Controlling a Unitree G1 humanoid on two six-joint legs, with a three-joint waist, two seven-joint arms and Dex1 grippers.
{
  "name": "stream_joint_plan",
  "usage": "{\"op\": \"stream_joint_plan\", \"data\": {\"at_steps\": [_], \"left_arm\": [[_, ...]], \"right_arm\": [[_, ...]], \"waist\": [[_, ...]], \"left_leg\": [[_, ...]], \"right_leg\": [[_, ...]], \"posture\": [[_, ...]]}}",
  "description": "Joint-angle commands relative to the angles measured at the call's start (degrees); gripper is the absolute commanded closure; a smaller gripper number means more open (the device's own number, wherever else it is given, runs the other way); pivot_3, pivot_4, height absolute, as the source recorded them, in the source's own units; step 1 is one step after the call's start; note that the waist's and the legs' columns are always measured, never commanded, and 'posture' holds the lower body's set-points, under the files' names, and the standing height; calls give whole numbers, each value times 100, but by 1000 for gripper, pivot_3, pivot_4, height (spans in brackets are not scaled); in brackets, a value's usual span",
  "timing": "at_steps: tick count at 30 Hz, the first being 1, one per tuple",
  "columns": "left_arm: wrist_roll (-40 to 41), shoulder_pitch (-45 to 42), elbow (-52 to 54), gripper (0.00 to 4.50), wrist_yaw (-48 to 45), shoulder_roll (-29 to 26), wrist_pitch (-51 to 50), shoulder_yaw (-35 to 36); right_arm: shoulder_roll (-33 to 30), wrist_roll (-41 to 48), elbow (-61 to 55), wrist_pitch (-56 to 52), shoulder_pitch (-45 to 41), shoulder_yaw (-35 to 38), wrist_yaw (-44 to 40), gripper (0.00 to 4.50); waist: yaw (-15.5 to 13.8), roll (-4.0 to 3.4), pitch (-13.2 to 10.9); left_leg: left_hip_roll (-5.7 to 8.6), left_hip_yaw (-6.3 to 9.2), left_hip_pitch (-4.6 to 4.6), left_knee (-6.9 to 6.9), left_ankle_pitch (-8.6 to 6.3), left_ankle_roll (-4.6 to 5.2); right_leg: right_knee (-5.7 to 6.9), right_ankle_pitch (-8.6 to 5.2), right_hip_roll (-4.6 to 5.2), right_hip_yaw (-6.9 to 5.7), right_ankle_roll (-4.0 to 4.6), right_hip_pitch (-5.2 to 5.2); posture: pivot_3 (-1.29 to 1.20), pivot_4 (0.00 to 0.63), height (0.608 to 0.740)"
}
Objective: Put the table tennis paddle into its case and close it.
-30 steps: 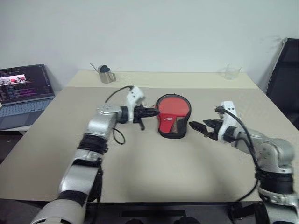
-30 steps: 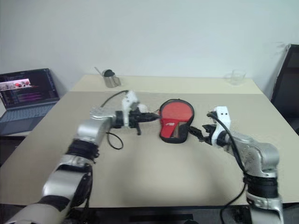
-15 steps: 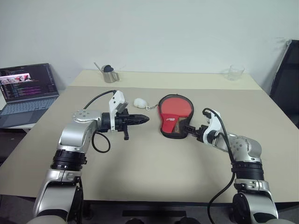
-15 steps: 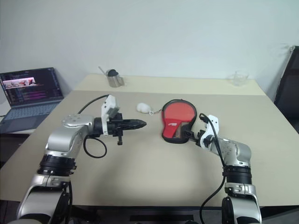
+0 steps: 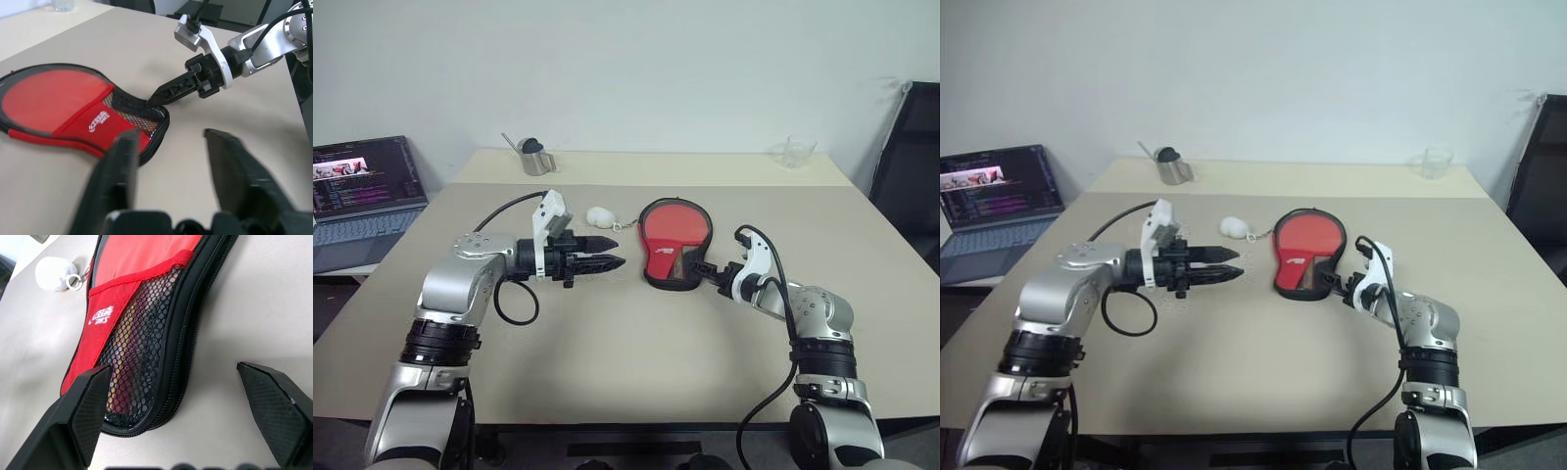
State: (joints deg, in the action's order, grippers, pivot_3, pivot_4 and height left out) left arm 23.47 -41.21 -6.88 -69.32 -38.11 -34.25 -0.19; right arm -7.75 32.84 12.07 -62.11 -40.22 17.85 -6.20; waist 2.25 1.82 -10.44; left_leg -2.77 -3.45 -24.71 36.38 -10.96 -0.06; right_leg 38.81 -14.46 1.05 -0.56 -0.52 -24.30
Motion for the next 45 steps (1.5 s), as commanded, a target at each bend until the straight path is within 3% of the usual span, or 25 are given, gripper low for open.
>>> {"op": "stream_joint_plan", "data": {"at_steps": [1,3,21,24,33,36,45], "left_arm": [[19,6,180,753,44,-68,152,53],[54,32,230,54,51,-57,128,45],[-115,73,-2,18,2,-204,349,-123],[-104,101,41,0,1,-199,331,-135],[-145,76,-3,0,23,-209,327,-153],[-171,83,18,0,41,-192,328,-178],[-260,54,-16,0,41,-192,374,-214]], "right_arm": [[190,105,-64,-84,-49,-125,-93,0],[317,109,-141,-108,2,-170,-70,0],[537,29,-54,100,101,-234,-126,0],[595,30,-74,133,142,-279,-148,587],[681,-15,-42,204,213,-325,-161,3694],[678,-42,-2,241,217,-324,-151,4486],[663,-76,48,330,209,-317,-134,4486]], "waist": [[2,0,0],[10,0,0],[28,0,0],[29,0,0],[31,0,0],[31,0,0],[31,0,0]], "left_leg": [[0,0,0,0,0,0],[-2,1,0,0,0,0],[-4,1,4,0,0,0],[-3,0,4,0,0,0],[-2,0,2,-3,0,0],[-2,0,2,-3,0,0],[-2,1,2,-4,0,0]], "right_leg": [[0,0,0,0,0,0],[0,0,-1,0,0,0],[5,-1,-1,1,3,-1],[4,-1,-1,2,3,-1],[3,-3,0,1,5,-3],[2,-3,0,1,5,-3],[3,-4,0,1,6,-3]], "posture": [[0,150,740],[0,150,740],[0,150,740],[0,150,740],[0,150,740],[0,150,740],[0,150,740]]}}
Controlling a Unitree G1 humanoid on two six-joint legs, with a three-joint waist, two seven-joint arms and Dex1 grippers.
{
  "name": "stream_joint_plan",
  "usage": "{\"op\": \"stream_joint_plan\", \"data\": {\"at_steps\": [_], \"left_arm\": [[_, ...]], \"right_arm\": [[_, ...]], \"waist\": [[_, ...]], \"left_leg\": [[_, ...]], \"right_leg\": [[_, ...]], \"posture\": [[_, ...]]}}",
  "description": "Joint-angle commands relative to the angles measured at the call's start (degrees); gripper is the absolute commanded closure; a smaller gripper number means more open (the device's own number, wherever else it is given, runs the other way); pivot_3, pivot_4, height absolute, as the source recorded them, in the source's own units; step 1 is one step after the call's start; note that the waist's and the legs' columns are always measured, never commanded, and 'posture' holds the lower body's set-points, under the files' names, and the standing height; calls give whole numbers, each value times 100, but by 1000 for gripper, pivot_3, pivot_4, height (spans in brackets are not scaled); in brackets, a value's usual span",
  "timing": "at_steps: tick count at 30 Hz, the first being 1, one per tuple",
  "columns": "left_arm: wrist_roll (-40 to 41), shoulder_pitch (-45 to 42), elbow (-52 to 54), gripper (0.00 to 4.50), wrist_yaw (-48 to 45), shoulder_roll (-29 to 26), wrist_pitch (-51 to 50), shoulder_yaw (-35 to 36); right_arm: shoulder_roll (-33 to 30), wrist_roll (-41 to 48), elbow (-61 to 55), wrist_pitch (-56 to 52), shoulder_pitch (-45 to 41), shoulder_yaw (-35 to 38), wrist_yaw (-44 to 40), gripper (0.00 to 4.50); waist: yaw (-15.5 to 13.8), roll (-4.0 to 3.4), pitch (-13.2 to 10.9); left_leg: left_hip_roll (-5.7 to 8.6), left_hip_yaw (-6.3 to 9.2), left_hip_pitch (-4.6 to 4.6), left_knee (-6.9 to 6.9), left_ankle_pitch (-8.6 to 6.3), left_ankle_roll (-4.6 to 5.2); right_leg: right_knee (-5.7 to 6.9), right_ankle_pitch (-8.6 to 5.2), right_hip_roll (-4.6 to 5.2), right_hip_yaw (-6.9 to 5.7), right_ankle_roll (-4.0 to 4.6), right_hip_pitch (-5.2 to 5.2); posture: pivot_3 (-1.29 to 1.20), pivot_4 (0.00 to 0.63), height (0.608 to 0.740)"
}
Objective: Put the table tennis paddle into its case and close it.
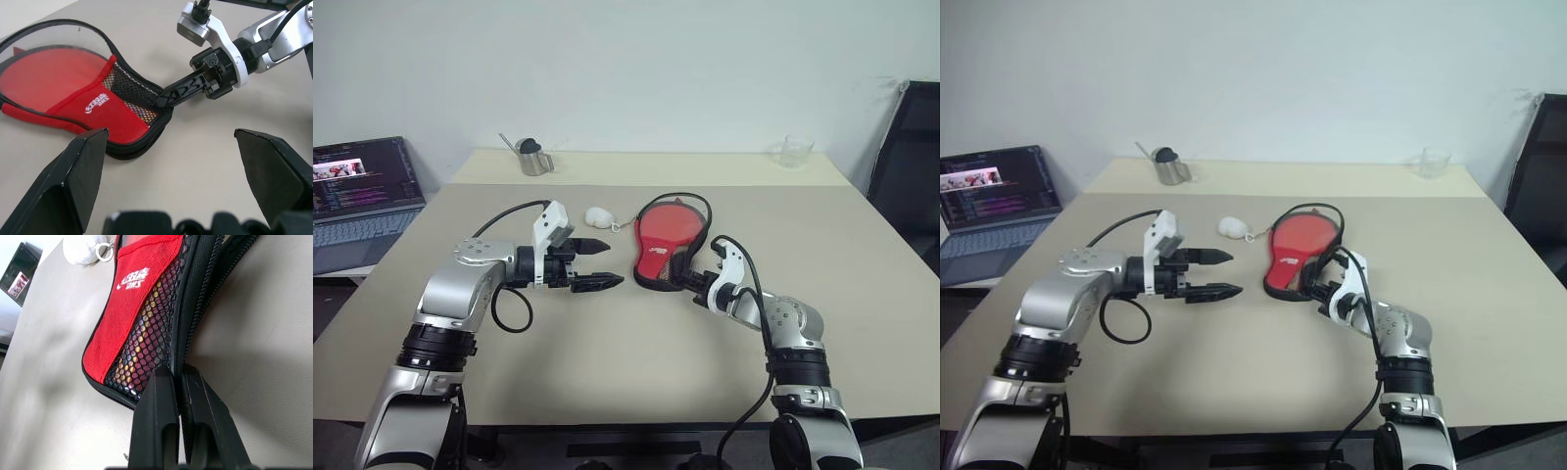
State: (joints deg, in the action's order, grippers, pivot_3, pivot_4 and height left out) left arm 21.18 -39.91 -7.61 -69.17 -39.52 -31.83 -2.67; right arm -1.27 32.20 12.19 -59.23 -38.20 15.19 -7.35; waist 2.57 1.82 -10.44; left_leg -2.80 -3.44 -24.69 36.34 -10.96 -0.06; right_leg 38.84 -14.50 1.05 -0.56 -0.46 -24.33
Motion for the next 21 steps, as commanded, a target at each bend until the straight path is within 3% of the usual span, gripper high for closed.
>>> {"op": "stream_joint_plan", "data": {"at_steps": [1,7,21], "left_arm": [[-42,-82,46,0,24,-55,141,27],[-93,-210,-52,0,-12,-29,179,-26],[-190,-424,-430,0,-137,129,408,-222]], "right_arm": [[19,-16,41,49,6,-52,-18,4486],[-181,101,-259,-296,111,-140,-194,4486],[-1711,1076,-2768,-2375,1548,-470,-1073,4486]], "waist": [[0,0,0],[-8,0,0],[-94,1,0]], "left_leg": [[0,0,0,0,0,0],[1,0,0,0,0,0],[7,2,-10,-25,-2,0]], "right_leg": [[0,0,0,0,0,0],[0,0,0,-1,0,0],[-32,-5,4,-8,-4,0]], "posture": [[0,150,740],[0,150,740],[0,150,740]]}}
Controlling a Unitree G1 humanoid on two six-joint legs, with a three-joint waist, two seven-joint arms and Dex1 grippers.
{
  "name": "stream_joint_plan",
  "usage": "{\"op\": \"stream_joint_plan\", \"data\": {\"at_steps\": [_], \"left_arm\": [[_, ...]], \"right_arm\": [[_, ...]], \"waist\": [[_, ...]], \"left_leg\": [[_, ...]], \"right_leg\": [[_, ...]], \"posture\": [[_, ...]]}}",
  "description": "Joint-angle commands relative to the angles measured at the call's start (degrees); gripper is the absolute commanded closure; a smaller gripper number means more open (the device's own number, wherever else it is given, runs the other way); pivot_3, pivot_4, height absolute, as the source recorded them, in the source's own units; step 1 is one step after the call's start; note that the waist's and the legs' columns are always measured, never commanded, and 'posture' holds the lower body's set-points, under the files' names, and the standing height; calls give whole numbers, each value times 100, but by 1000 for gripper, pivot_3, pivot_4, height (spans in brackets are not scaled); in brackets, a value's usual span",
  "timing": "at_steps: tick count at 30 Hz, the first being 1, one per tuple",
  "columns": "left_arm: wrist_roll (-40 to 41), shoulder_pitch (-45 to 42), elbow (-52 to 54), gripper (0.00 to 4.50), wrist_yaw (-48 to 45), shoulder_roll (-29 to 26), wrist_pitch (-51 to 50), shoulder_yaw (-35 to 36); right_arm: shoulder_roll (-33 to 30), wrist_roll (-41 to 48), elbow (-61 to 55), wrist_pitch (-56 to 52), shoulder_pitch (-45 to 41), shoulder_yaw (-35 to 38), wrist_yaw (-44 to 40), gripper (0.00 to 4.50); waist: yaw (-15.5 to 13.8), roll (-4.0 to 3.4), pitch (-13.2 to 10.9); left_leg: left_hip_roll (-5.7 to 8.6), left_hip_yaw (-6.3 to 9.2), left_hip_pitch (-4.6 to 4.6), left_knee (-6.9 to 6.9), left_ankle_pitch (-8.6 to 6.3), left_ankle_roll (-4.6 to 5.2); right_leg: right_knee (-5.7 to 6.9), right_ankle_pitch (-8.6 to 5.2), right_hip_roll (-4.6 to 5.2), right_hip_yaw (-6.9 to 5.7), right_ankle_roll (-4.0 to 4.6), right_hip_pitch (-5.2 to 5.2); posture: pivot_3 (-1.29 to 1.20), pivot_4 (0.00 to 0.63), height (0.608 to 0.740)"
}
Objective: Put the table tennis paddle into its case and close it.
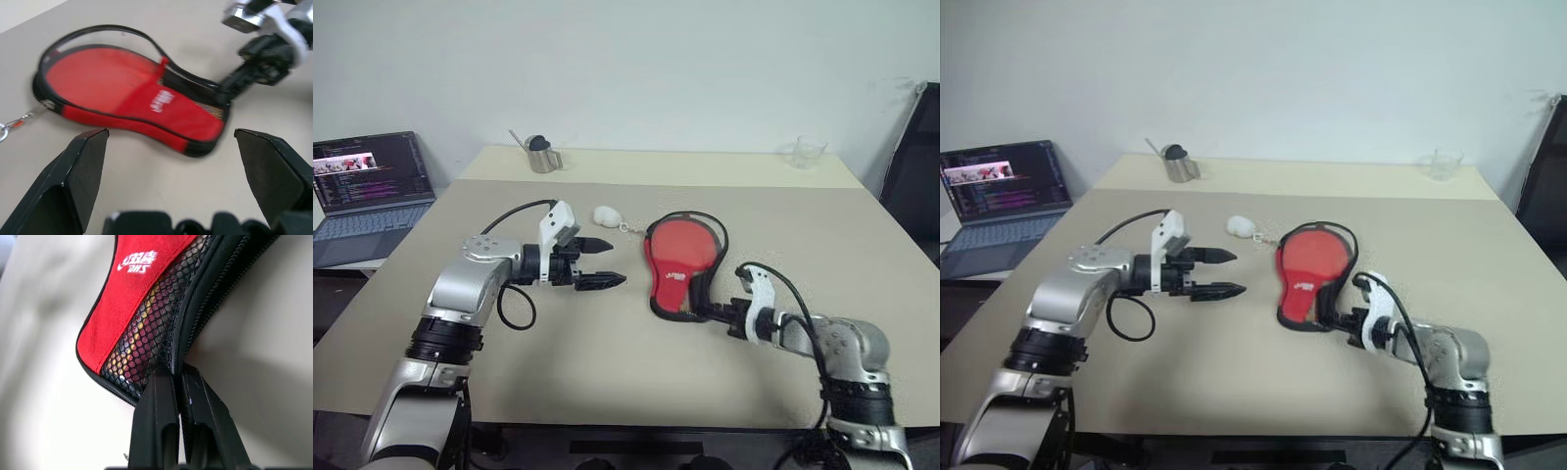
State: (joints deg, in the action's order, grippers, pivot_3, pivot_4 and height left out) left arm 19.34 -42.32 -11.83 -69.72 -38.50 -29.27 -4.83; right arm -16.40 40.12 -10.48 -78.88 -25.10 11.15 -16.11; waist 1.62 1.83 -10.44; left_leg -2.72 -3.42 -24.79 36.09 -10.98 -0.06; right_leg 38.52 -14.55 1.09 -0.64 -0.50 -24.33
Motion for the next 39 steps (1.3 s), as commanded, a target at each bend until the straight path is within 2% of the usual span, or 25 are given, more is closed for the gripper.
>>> {"op": "stream_joint_plan", "data": {"at_steps": [1,8,15,24,32,35,39], "left_arm": [[-20,-199,-34,0,-93,42,164,-21],[-133,-376,-311,0,-211,122,308,-135],[-208,-497,-509,0,-321,189,416,-194],[-272,-525,-551,0,-425,213,447,-196],[-288,-486,-486,0,-402,230,429,-197],[-297,-481,-486,0,-381,239,430,-201],[-316,-478,-498,0,-346,256,436,-209]], "right_arm": [[-277,358,-643,-508,324,-30,-252,4486],[-855,974,-1808,-1104,1312,234,-696,4486],[-1524,1413,-2552,-933,2133,-150,-1295,4486],[-1753,1475,-2661,-613,2359,-437,-1467,4486],[-2046,1012,-2586,-57,2274,-819,-1385,4486],[-2181,1050,-2516,20,2247,-800,-1475,3831],[-2366,1044,-2408,130,2182,-700,-1578,2429]], "waist": [[0,1,0],[8,1,0],[-14,5,3],[1,6,3],[1,9,5],[2,9,5],[0,9,5]], "left_leg": [[0,0,1,1,0,0],[0,2,1,2,0,0],[1,9,1,2,-1,0],[1,11,4,5,0,0],[1,12,6,10,0,0],[0,12,6,17,0,0],[0,13,6,23,0,0]], "right_leg": [[1,0,0,0,0,0],[1,-1,-1,-1,0,1],[-10,-5,-1,-7,0,8],[-6,-5,-5,-7,0,10],[-2,-5,-5,-7,0,13],[0,-5,-5,-7,0,14],[3,-5,-5,-7,0,16]], "posture": [[0,150,740],[0,150,740],[0,150,740],[0,150,740],[0,150,740],[0,150,740],[0,150,740]]}}
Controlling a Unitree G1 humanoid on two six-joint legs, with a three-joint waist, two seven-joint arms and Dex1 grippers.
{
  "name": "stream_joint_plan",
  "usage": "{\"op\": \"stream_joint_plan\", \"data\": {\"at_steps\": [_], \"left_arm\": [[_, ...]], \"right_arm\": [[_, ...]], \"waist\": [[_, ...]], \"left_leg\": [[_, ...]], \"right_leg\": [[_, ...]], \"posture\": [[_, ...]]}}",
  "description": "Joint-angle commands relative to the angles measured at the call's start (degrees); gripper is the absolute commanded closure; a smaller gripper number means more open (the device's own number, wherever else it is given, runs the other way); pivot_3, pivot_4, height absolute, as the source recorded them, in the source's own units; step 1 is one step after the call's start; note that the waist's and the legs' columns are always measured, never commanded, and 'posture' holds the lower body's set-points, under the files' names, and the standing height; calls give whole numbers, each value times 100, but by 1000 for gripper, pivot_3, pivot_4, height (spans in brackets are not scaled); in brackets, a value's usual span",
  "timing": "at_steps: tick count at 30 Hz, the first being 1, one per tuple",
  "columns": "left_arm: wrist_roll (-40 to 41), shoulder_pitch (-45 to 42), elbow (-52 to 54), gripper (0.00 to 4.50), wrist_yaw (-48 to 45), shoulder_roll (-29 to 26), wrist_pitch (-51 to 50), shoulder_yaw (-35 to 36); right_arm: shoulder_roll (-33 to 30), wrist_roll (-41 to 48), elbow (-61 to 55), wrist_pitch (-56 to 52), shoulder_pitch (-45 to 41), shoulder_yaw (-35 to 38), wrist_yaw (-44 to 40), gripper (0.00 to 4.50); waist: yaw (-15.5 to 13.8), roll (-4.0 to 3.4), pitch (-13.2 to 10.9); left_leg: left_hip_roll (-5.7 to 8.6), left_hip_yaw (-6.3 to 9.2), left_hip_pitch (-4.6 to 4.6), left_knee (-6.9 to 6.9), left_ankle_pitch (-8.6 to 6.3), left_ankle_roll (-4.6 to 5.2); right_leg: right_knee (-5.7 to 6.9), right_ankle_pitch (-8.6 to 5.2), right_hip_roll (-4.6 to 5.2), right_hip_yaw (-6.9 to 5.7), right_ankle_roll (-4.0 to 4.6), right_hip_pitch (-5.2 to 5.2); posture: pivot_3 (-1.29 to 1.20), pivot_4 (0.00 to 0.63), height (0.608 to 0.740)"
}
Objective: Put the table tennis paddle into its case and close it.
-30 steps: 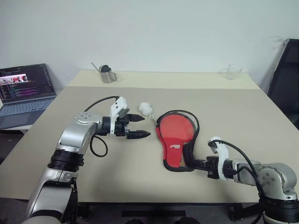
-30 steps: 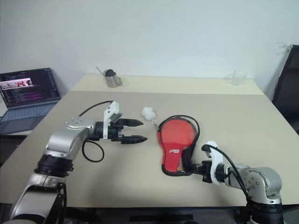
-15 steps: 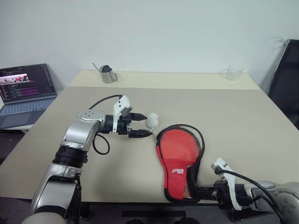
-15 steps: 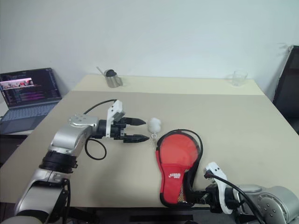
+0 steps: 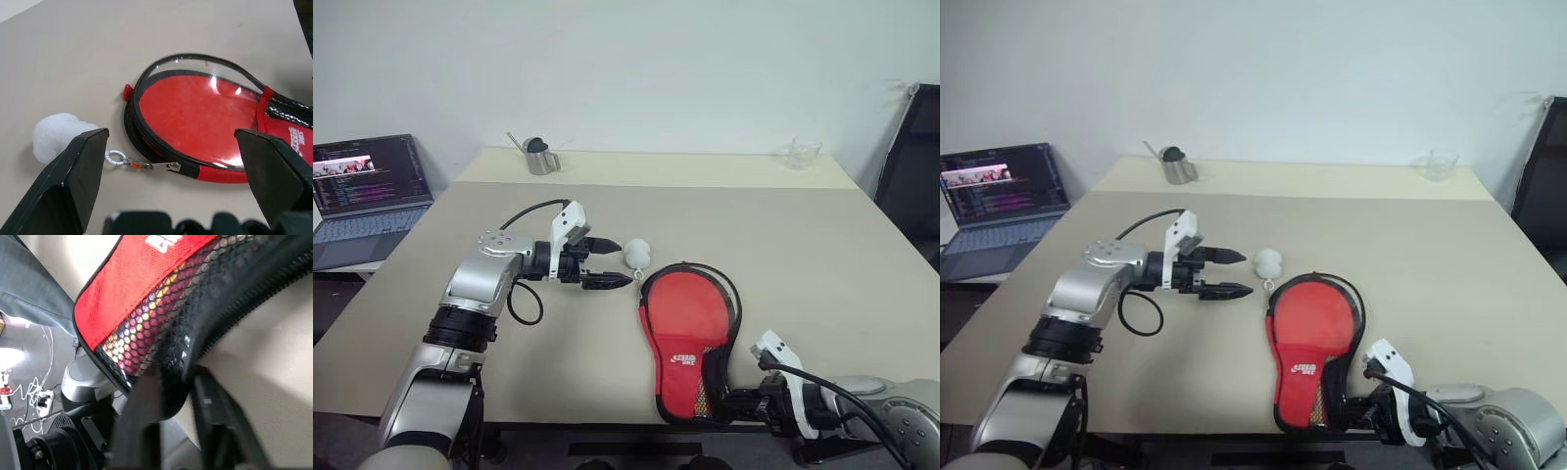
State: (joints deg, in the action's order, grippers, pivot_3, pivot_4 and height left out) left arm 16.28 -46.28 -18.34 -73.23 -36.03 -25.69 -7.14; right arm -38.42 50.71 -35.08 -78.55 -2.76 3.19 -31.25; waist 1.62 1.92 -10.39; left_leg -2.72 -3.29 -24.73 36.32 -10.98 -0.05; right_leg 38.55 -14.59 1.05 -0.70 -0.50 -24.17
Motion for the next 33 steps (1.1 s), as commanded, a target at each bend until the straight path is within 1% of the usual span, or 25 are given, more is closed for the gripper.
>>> {"op": "stream_joint_plan", "data": {"at_steps": [1,7,10,13,15,17,18,20,22,24,27,30,31,33], "left_arm": [[-15,-82,144,0,12,13,82,22],[-64,-125,39,0,46,68,141,35],[-115,-160,-64,0,90,113,212,51],[-244,-290,-371,0,449,253,431,150],[-376,-462,-707,0,839,380,540,215],[-434,-580,-944,0,1010,446,626,246],[-437,-634,-1042,0,1080,480,619,270],[-442,-736,-1212,0,1214,561,645,294],[-452,-867,-1398,0,1433,691,620,330],[-566,-979,-1558,0,1656,799,651,305],[-626,-1136,-1773,0,1971,971,562,344],[-755,-1260,-2023,0,2324,1113,434,322],[-790,-1291,-2093,0,2426,1151,383,316],[-857,-1326,-2192,0,2683,1252,217,313]], "right_arm": [[-222,-30,78,125,-82,123,-91,2123],[-813,-56,236,280,-147,416,-466,156],[-1247,-260,491,559,-131,610,-680,156],[-1824,-729,721,1194,-62,670,-977,156],[-1891,-839,852,1482,-225,814,-1011,156],[-1863,-880,955,1654,-468,949,-978,156],[-1719,-906,1012,1761,-709,988,-839,156],[-1187,-1014,1034,2148,-1264,951,-453,156],[-501,-1242,982,2647,-1738,752,-30,156],[95,-1560,957,2974,-2023,324,273,156],[960,-2403,1334,3747,-2234,-502,740,156],[1676,-2915,1816,4268,-2224,-977,1052,156],[1837,-3068,1944,4429,-2194,-1089,1108,156],[2028,-3562,2305,4849,-2064,-1537,1148,156]], "waist": [[-1,0,0],[-16,0,0],[-29,1,0],[-56,1,0],[-85,3,-1],[-85,2,-1],[-76,2,-1],[-39,4,-2],[-15,5,-3],[-14,5,-3],[-12,5,-2],[-10,4,-2],[-10,4,-3],[-13,5,-2]], "left_leg": [[0,0,0,3,0,0],[1,-1,-3,35,0,0],[3,-3,-6,53,-1,1],[6,-5,-7,61,-1,2],[4,-3,-7,60,-1,2],[2,-2,-8,59,-1,2],[3,-6,-8,57,-1,2],[4,-5,-8,55,-1,1],[4,-2,-7,54,-1,1],[4,0,-8,55,-1,1],[3,-3,-12,55,-1,1],[3,-9,-17,54,-1,1],[2,-10,-17,55,-1,1],[3,-11,-17,57,-1,2]], "right_leg": [[0,0,0,0,0,1],[3,9,6,1,-14,10],[3,15,12,5,-22,12],[2,16,16,7,-17,13],[1,17,14,5,-19,13],[4,20,6,7,-24,10],[6,20,3,10,-24,6],[5,20,-2,9,-23,6],[7,20,-6,7,-21,6],[10,20,-14,5,-21,5],[10,20,-15,7,-21,2],[9,20,-5,9,-22,-2],[10,20,-2,8,-23,-1],[11,20,2,7,-24,-1]], "posture": [[0,150,740],[0,150,740],[0,150,740],[0,150,740],[0,150,740],[0,150,740],[0,150,740],[0,150,740],[0,150,740],[0,150,740],[0,150,740],[0,150,740],[0,150,740],[0,150,740]]}}
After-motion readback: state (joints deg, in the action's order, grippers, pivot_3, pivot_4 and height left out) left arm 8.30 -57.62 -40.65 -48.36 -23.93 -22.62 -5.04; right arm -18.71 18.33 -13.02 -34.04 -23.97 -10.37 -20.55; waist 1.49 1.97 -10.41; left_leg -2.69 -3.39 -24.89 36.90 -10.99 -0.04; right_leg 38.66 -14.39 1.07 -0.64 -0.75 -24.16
